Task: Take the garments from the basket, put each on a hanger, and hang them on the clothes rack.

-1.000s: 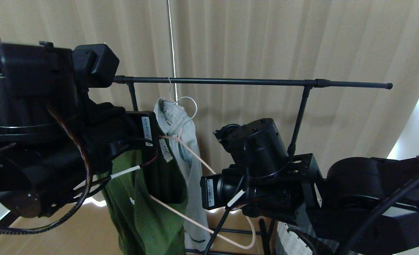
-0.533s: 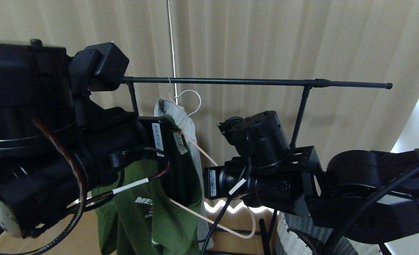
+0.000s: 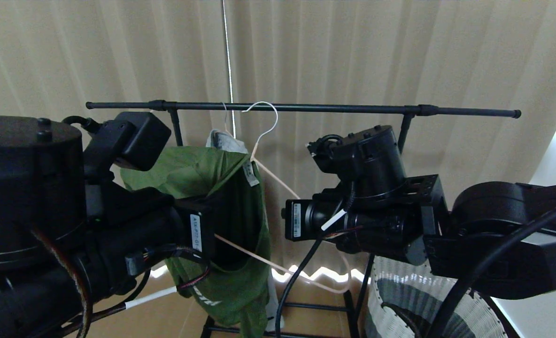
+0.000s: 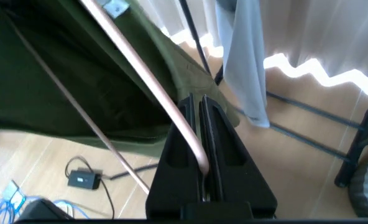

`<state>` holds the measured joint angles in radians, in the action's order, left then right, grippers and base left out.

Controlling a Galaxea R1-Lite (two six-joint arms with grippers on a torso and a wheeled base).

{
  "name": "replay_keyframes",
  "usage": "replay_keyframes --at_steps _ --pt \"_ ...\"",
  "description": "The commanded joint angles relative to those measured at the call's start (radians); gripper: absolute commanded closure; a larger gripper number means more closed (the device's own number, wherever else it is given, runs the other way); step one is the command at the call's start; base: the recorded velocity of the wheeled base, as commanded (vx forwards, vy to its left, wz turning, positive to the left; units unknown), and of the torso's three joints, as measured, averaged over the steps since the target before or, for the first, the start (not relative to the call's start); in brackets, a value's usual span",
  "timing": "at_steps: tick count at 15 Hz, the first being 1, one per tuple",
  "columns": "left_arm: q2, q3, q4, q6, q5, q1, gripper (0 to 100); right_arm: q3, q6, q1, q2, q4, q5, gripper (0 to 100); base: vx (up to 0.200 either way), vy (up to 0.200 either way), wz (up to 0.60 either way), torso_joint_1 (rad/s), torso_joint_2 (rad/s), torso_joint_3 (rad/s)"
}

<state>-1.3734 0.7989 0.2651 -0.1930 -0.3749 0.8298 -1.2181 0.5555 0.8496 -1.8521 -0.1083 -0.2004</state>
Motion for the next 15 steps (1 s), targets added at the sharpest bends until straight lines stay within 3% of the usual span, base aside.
replay_keyframes --at_steps 1,3,4,9,12,15 --pt "0.005 -0.026 0.000 -0.002 -0.001 0.000 100 0.008 -0.013 -0.001 0.031 -0.001 -0.002 100 0.000 0.000 0.00 0.000 0.00 0.000" --pt "0.010 -0.032 0.000 -0.003 -0.004 0.000 100 0.009 -0.025 -0.001 0.051 -0.001 -0.002 100 0.000 0.000 0.00 0.000 0.00 0.000" --pt "0.016 -0.040 0.000 -0.003 -0.004 0.000 0 0.009 -0.032 -0.001 0.059 -0.001 -0.004 100 0.000 0.000 0.00 0.000 0.00 0.000" --pt "0.094 -0.079 0.017 0.020 0.002 0.000 0 0.023 -0.115 -0.021 0.100 -0.002 -0.034 100 0.000 0.000 0.00 0.000 0.00 0.000" --pt "0.197 -0.139 0.069 0.133 0.019 -0.057 0 0.115 -0.258 -0.090 0.140 -0.154 -0.030 100 0.000 0.000 0.00 0.000 0.00 0.000" --pt "0.220 -0.133 0.083 0.322 0.039 -0.189 0 0.215 -0.483 -0.144 0.143 -0.312 -0.010 100 0.000 0.000 0.00 0.000 0.00 0.000"
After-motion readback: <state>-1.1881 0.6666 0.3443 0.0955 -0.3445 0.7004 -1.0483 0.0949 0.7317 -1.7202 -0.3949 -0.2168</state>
